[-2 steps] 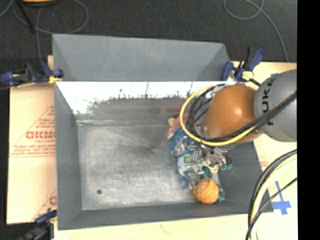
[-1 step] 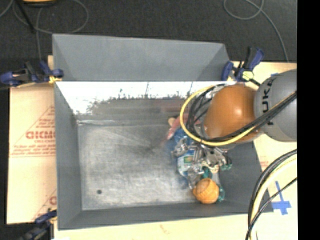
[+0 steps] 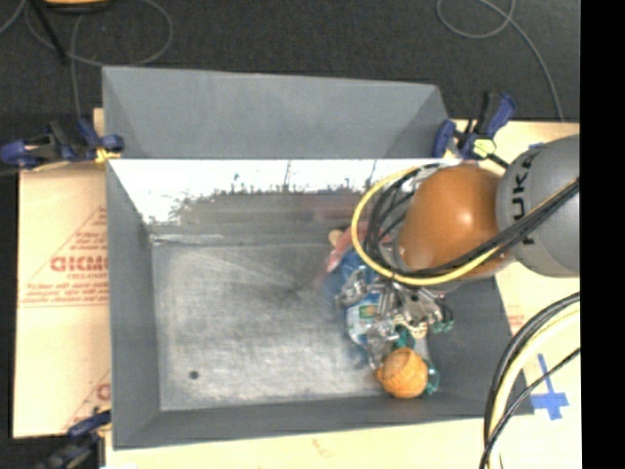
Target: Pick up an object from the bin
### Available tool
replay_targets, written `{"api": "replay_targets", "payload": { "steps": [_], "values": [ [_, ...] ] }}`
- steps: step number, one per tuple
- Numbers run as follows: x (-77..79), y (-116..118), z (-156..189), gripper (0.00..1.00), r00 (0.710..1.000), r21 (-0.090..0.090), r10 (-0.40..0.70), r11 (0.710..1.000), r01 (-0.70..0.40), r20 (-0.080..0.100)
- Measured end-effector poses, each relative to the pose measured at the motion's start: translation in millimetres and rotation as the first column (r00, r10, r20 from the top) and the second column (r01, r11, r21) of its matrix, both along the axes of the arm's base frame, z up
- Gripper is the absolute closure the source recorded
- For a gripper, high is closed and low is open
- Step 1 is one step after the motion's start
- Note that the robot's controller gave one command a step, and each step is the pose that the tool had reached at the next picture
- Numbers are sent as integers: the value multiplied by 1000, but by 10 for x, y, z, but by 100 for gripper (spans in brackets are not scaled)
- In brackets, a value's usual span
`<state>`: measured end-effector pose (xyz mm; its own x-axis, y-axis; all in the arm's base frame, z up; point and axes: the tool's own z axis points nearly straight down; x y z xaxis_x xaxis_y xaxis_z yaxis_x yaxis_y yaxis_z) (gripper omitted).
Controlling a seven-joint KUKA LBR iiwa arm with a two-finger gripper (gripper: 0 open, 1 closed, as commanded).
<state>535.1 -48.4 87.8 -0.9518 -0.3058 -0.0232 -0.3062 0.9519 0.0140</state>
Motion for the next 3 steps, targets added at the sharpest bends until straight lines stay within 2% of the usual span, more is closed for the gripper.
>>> {"api": "replay_targets", "payload": {
  "steps": [1, 2, 3],
  "values": [
    [-11, 21, 45, 100, 1000, -5, 3, 1000, -3, 0],
    [-31, 10, 202, 100, 1000, -10, 2, 1000, -2, -11],
    [-18, 2, 343, 100, 1000, -15, 1, 1000, -1, -11]
  ]
}}
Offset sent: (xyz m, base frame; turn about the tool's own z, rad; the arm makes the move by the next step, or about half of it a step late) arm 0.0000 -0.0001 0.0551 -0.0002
